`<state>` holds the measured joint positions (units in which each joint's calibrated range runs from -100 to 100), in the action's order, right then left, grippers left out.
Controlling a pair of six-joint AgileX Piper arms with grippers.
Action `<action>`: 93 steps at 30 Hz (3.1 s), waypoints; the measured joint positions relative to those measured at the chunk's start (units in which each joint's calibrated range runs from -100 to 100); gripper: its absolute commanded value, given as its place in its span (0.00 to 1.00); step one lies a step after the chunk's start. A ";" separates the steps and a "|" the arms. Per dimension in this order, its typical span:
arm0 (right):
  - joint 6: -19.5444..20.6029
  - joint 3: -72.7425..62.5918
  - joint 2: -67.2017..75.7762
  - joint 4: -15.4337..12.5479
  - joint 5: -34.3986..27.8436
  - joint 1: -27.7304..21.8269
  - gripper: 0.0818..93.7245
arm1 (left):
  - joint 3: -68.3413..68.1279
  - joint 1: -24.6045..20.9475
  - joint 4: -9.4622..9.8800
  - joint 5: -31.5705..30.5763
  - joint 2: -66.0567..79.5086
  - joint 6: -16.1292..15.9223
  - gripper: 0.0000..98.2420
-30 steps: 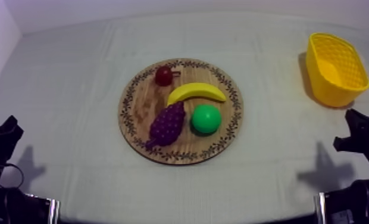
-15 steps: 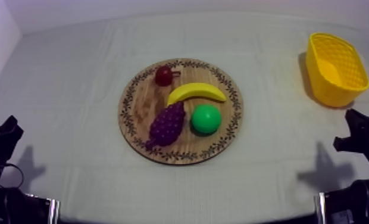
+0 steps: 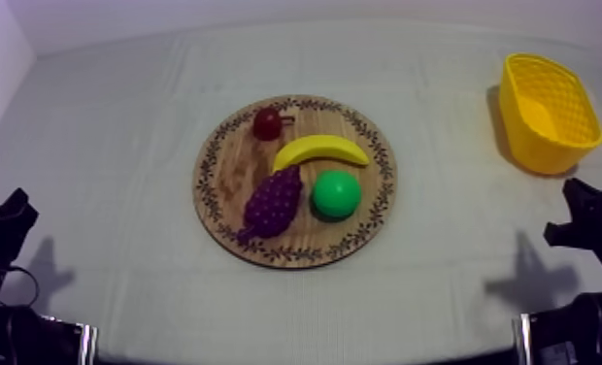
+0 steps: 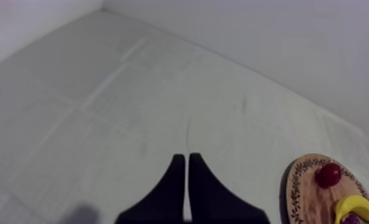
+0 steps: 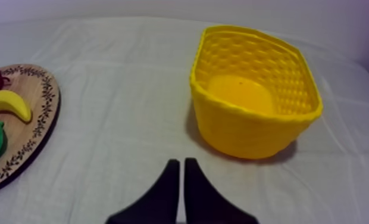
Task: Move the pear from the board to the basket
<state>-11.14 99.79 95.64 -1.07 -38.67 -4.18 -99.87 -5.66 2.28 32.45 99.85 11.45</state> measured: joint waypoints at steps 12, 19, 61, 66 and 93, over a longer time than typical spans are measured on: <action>5.22 -7.69 0.07 2.79 -9.58 1.43 0.01 | 0.00 0.00 0.00 0.00 0.00 0.00 0.00; 4.91 -20.10 -8.11 -0.53 -12.57 2.77 0.01 | 0.00 0.00 0.00 0.00 0.00 0.00 0.00; -19.18 -57.50 -77.90 -11.97 -22.14 29.92 0.51 | 0.00 0.00 0.00 0.00 0.00 -0.01 0.00; -16.71 -55.84 -79.91 -10.04 -20.72 32.21 0.68 | 0.00 0.00 0.00 0.00 0.00 -0.01 0.00; -9.95 -50.63 -89.17 -6.45 -2.22 33.40 0.85 | 0.00 0.00 0.00 0.00 0.00 -0.01 0.00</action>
<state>-21.09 49.16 6.47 -7.52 -40.89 29.22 -99.87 -5.66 2.28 32.45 99.85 11.44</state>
